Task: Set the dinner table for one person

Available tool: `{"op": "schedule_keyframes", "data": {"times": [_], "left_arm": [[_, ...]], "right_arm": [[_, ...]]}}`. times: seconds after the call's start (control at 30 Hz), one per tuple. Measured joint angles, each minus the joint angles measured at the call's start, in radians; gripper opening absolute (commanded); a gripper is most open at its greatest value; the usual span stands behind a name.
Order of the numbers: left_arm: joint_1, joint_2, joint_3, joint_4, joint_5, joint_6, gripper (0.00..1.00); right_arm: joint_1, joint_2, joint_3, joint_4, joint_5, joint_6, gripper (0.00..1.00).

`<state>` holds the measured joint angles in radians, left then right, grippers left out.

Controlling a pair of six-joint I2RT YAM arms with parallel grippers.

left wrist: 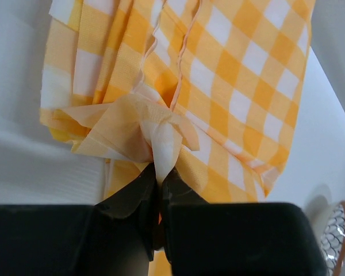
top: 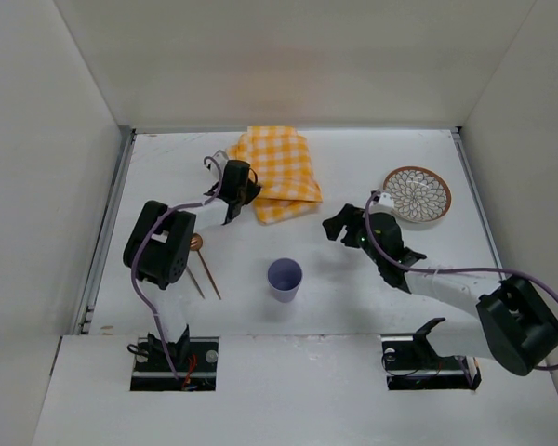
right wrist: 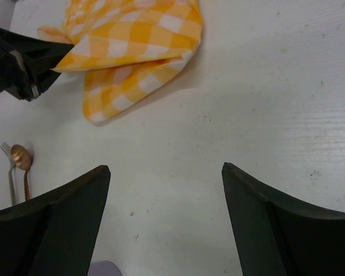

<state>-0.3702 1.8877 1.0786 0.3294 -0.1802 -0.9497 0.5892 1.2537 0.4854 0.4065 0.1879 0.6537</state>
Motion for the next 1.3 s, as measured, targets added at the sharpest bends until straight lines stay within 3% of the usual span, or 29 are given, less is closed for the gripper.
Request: {"op": "schedule_keyframes", "data": {"times": [0.63, 1.0, 1.2, 1.3], "left_arm": [[-0.137, -0.117, 0.03, 0.039, 0.018, -0.062, 0.02], [-0.158, -0.205, -0.007, 0.055, 0.037, -0.063, 0.03], [-0.156, -0.208, -0.011, 0.056, 0.053, -0.063, 0.03], [-0.154, -0.208, -0.005, 0.054, 0.06, -0.063, 0.02]], "right_arm": [[-0.04, 0.275, 0.056, 0.114, -0.083, 0.185, 0.82], [0.015, 0.503, 0.143, 0.279, -0.043, 0.402, 0.69], [0.024, 0.515, 0.152, 0.273, 0.0, 0.453, 0.53], [0.026, 0.529, 0.179, 0.245, 0.008, 0.461, 0.37]]}}
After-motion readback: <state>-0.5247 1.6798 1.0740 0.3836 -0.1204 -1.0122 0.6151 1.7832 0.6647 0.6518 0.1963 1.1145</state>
